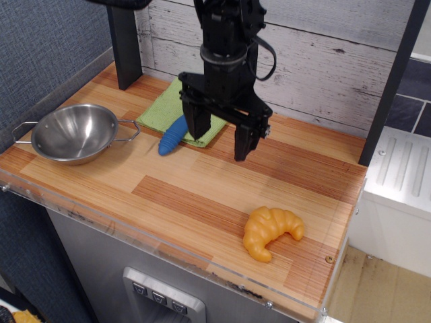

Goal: PICK UP THE SPOON AND PUT ON THE GREEN TOWEL

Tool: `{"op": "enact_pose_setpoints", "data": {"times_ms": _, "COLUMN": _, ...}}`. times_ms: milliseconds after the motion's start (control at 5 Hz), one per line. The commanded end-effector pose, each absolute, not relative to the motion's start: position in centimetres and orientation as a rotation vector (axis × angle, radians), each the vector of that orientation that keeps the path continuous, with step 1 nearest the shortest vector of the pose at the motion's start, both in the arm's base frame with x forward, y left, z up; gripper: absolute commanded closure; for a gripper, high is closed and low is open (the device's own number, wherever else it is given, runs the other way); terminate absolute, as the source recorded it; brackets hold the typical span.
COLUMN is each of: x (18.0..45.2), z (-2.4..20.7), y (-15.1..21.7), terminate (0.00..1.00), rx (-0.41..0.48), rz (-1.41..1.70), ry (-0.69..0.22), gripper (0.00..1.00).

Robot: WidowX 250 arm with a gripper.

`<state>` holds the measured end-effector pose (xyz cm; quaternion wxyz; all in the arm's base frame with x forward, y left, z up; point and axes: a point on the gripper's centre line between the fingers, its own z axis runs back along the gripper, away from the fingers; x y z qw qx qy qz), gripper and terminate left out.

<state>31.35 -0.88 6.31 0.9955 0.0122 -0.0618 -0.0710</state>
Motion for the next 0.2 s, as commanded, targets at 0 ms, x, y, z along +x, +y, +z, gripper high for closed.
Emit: {"op": "enact_pose_setpoints", "data": {"times_ms": 0, "x": 31.43, "z": 7.97, "y": -0.67, "terminate": 1.00, "rx": 0.028, "rz": -0.136, "ry": -0.182, "gripper": 0.00}}
